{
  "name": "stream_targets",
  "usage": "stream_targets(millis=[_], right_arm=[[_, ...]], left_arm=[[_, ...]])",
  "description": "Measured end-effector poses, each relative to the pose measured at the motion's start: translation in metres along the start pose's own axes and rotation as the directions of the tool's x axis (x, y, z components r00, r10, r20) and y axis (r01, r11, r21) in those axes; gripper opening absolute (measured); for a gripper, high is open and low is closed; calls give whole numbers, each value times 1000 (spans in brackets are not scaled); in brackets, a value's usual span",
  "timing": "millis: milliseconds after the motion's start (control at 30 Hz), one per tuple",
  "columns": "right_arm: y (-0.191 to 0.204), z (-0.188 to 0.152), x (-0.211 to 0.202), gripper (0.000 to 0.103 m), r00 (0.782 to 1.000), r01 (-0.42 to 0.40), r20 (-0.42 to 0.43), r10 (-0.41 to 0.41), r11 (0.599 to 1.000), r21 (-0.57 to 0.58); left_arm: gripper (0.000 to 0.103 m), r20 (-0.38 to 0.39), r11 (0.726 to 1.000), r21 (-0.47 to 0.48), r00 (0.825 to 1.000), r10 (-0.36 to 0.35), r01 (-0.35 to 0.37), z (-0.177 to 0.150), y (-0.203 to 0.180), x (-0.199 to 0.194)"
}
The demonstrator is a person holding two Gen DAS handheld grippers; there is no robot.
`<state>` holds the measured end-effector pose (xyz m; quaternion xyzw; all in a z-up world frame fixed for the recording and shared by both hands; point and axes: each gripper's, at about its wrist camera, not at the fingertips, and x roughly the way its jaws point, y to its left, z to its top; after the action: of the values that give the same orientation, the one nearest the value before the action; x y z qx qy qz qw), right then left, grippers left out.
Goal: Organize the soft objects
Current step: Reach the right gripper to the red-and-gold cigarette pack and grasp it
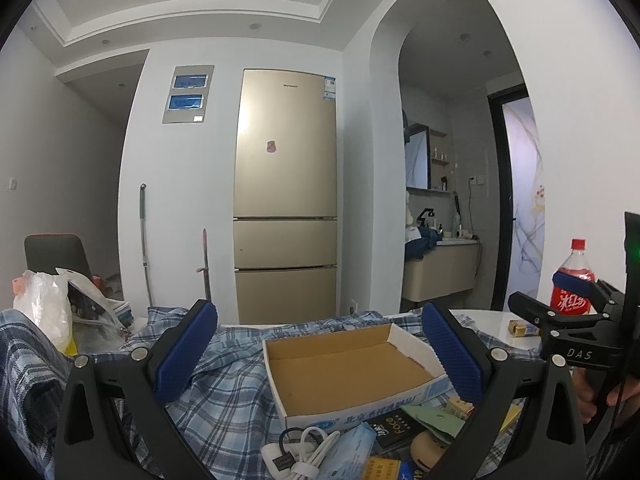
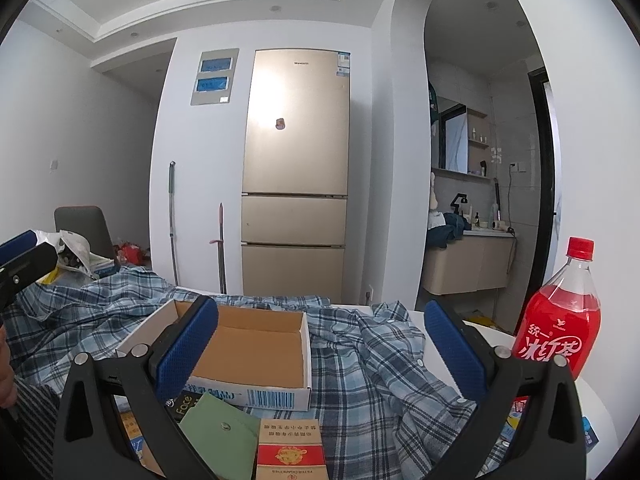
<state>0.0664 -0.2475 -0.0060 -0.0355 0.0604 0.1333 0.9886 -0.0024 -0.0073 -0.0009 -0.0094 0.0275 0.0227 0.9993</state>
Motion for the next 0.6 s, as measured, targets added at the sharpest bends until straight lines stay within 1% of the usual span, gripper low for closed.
stream_targets(millis=[167, 200, 267, 333, 367, 433, 500, 567, 600], right_arm=[[-1, 0, 1, 103, 1000, -15, -5, 15, 1000, 8], [-1, 0, 2, 103, 1000, -23, -7, 23, 1000, 12], [-1, -1, 3, 103, 999, -29, -13, 30, 999, 16], [-1, -1, 2, 103, 1000, -9, -11, 9, 1000, 15], [-2, 0, 1, 103, 1000, 2, -7, -2, 1000, 20], [-6, 2, 0, 103, 1000, -19, -18, 20, 999, 43], [-10, 4, 2, 103, 998, -45, -46, 48, 996, 74], [-12, 7, 2, 103, 995, -61, -71, 68, 994, 93], [-13, 8, 2, 103, 994, -68, -84, 76, 993, 95]], left_arm=[[103, -1, 1000, 2, 1000, -1, 1, 0, -3, 1], [103, -2, 1000, 2, 1000, 4, -4, 0, -3, 1], [103, -12, 999, -1, 999, 35, -35, 0, -4, 2], [103, -43, 998, -16, 998, 53, -54, 2, -1, 4], [103, -55, 999, -23, 998, 41, -42, 3, -1, 5], [103, -85, 999, -24, 996, 20, -22, 5, 1, 7], [103, -126, 1000, -24, 992, 6, -9, 9, 1, 10], [103, -168, 999, -42, 986, -10, 2, 11, 3, 13], [103, -198, 998, -55, 980, -30, 19, 11, 4, 16]])
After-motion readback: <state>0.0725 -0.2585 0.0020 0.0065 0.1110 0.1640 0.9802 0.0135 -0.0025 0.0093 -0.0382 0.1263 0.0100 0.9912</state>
